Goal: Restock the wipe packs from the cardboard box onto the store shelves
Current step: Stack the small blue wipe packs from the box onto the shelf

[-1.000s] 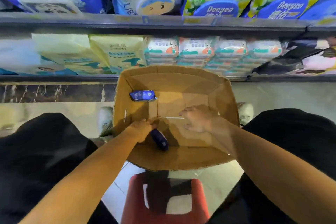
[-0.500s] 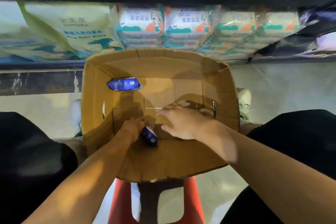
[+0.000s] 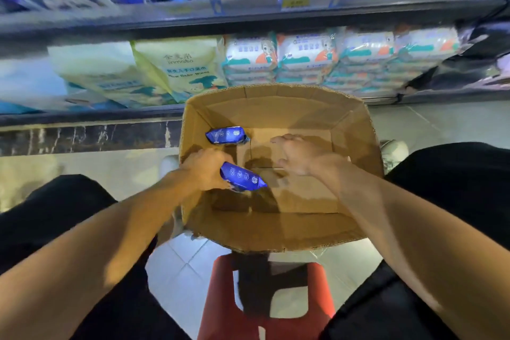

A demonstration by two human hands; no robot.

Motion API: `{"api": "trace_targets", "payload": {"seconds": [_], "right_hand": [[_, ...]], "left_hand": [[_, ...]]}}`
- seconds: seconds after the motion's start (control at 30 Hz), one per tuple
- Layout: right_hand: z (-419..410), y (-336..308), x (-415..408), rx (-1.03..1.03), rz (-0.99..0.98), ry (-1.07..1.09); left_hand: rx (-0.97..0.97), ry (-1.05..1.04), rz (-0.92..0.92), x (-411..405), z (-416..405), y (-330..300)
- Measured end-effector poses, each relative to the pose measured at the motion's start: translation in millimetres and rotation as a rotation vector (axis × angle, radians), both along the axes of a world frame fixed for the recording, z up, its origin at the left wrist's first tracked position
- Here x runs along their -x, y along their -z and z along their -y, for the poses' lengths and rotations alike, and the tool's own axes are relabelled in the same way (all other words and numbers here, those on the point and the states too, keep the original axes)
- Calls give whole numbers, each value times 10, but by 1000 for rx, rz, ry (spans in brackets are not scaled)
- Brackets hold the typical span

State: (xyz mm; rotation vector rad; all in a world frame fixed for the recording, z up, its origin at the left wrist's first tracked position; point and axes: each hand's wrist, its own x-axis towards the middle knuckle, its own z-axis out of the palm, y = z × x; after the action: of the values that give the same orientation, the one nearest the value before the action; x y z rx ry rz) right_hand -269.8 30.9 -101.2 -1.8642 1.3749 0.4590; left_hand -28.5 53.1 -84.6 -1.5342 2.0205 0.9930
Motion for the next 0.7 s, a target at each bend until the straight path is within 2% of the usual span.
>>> {"api": "trace_targets", "payload": {"seconds": [0.13,0.27,0.43,0.57,0.7], "right_hand": [[-39,9,-135,0,-36,-50],[16,79,-276,-32,-52,-48],[251,407,-531,-43,-21,101],[363,769,-826,-60,-9,163],[465,1177,-1066,-45,101,291]], "left_hand": [[63,-78,-34,-329,124,-753],[127,-192,-131,-606,145,-1175],[199,-124,-95,-599,324,-1300],[186,-110,-84,-660,373,-1268],[193,-111,-17,-767,400,-1162]]}}
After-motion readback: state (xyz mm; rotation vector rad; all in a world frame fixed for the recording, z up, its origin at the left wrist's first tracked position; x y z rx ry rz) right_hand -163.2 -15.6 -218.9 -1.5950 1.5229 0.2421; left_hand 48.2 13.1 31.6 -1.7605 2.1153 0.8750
